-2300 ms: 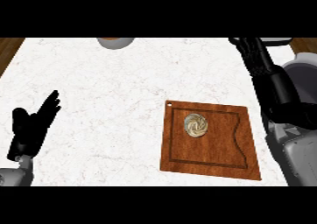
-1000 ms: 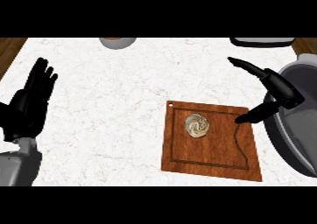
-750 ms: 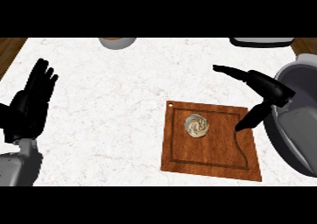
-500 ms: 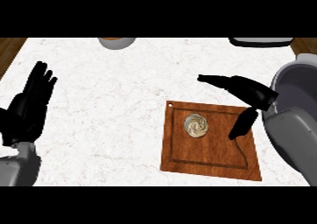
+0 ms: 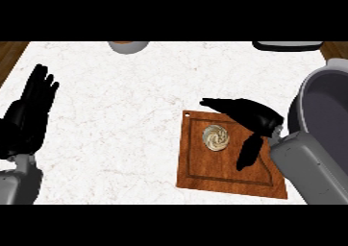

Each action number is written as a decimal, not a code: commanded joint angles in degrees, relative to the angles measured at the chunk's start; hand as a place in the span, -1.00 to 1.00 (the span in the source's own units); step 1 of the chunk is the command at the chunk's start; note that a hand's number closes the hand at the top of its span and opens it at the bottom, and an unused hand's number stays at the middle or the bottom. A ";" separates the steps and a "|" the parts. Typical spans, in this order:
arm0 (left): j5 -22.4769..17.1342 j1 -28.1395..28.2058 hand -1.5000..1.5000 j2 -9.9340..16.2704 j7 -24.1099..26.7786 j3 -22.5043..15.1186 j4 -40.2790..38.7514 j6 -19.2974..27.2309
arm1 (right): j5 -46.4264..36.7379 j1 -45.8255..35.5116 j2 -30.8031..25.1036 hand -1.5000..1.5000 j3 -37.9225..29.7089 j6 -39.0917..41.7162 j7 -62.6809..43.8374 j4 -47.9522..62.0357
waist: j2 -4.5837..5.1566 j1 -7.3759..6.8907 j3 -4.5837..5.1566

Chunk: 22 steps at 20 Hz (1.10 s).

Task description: Pick the cupcake from the cutting board and place it in the pot

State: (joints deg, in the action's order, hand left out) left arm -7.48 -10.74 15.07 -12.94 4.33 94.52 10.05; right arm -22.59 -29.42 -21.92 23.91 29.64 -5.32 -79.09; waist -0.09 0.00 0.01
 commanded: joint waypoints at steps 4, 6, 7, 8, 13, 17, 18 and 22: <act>-1.15 -2.64 0.00 1.24 -2.71 3.09 -0.86 -1.79 | -7.75 1.73 2.29 -1.00 -0.80 -1.15 1.77 4.35 | 0.14 -0.25 -0.02; 1.14 0.78 0.00 -0.91 -1.14 0.47 0.92 -1.17 | -10.16 2.09 3.76 -1.00 0.26 -0.19 -2.48 2.23 | 0.07 -0.21 -0.01; 1.37 1.48 0.00 -1.93 -0.16 0.10 1.53 -1.29 | -10.91 2.61 3.21 -1.00 -1.08 0.33 -0.42 2.89 | 0.07 -0.19 -0.01; 1.71 0.01 0.00 -1.91 -0.59 0.33 0.05 -1.24 | -12.71 3.25 3.88 -1.00 -0.85 -1.02 0.44 3.59 | 0.09 -0.14 -0.01; 2.89 -0.78 0.00 -2.96 -0.11 0.29 -0.58 -1.33 | -14.62 2.20 10.18 -1.00 -1.79 -0.42 -1.59 4.88 | 0.08 -0.10 -0.01; 0.71 -1.22 0.00 -1.54 1.55 3.52 -3.09 -4.22 | -19.16 1.93 10.60 -1.00 -2.72 -3.97 4.85 12.41 | 0.13 -0.27 -0.01; 4.52 -4.51 0.00 -4.37 -2.93 -0.14 -0.80 0.93 | -19.82 1.43 11.60 -1.00 -2.25 -3.64 3.01 10.76 | 0.10 -0.15 -0.02; 1.40 -1.43 0.00 -1.47 0.04 4.09 -2.58 -4.54 | -22.37 2.46 12.29 -1.00 -3.91 -2.04 1.17 9.71 | 0.07 -0.09 0.00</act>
State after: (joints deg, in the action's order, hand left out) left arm -5.41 -12.18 12.75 -13.47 6.61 93.01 7.13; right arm -42.73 -27.54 -11.48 20.57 26.21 -1.84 -67.99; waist 0.02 -0.18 -0.01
